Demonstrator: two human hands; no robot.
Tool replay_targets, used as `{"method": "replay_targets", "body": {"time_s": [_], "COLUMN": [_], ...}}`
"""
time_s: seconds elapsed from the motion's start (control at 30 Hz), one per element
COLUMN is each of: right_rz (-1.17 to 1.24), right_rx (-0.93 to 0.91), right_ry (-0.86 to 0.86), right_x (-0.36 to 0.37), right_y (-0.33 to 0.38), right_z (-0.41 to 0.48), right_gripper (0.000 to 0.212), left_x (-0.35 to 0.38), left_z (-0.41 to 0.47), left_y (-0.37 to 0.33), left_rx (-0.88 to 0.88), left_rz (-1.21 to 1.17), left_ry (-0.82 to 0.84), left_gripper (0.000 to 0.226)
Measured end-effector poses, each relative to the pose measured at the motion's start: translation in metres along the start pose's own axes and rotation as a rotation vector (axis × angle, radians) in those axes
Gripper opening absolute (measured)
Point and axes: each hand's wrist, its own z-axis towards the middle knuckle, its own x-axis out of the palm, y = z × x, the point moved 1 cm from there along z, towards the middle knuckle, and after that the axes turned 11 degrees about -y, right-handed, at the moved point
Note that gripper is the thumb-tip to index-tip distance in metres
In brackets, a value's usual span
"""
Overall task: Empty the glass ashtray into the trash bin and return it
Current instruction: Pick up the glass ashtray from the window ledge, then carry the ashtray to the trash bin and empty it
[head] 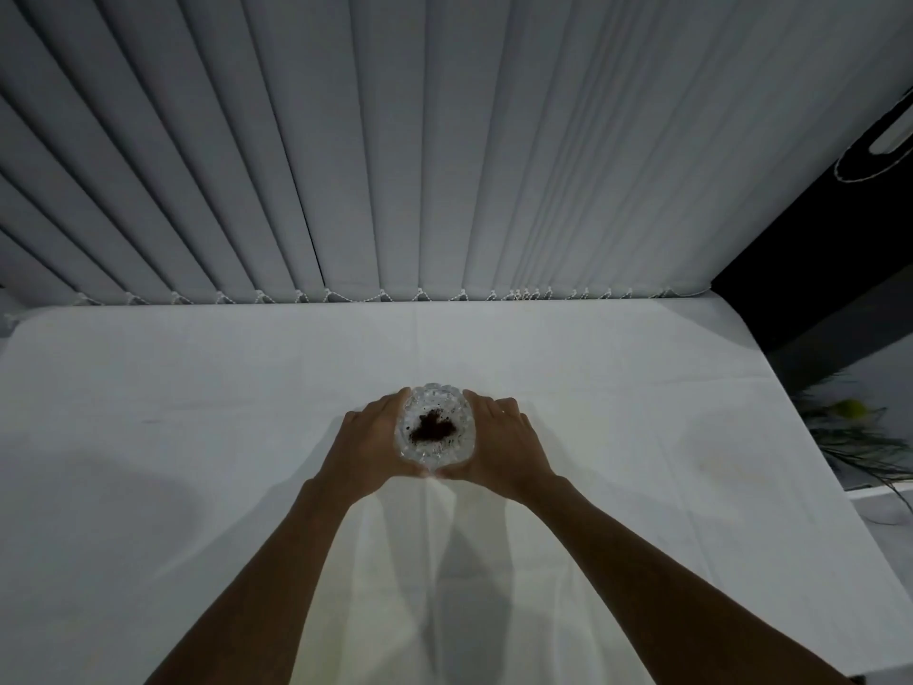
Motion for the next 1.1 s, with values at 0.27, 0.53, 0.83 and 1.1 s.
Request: {"method": "replay_targets", "body": {"time_s": [0.27, 0.53, 0.83, 1.1], "right_rz": [0.000, 0.052, 0.035, 0.002], "right_rx": [0.001, 0.066, 0.213, 0.322], "right_ry": [-0.111, -0.247, -0.472, -0.634], "right_x": [-0.043, -0.138, -0.255, -0.330], "right_y": [-0.006, -0.013, -0.051, -0.123], "right_z": [-0.017, -0.058, -0.162, -0.301], "right_gripper": [0.113, 0.113, 0.108, 0.103], "left_x": [-0.019, -0.059, -0.062, 0.005], "left_z": [-0.001, -0.001, -0.026, -0.081], "left_y": [-0.045, -0.141, -0.290, -0.432], "left_rx": [0.011, 0.145, 0.356, 0.535], "left_rz": [-0.073, -0.111, -0.136, -0.173], "left_ry": [0.005, 0.029, 0.120, 0.260], "left_gripper": [0.113, 0.124, 0.126, 0.119]}}
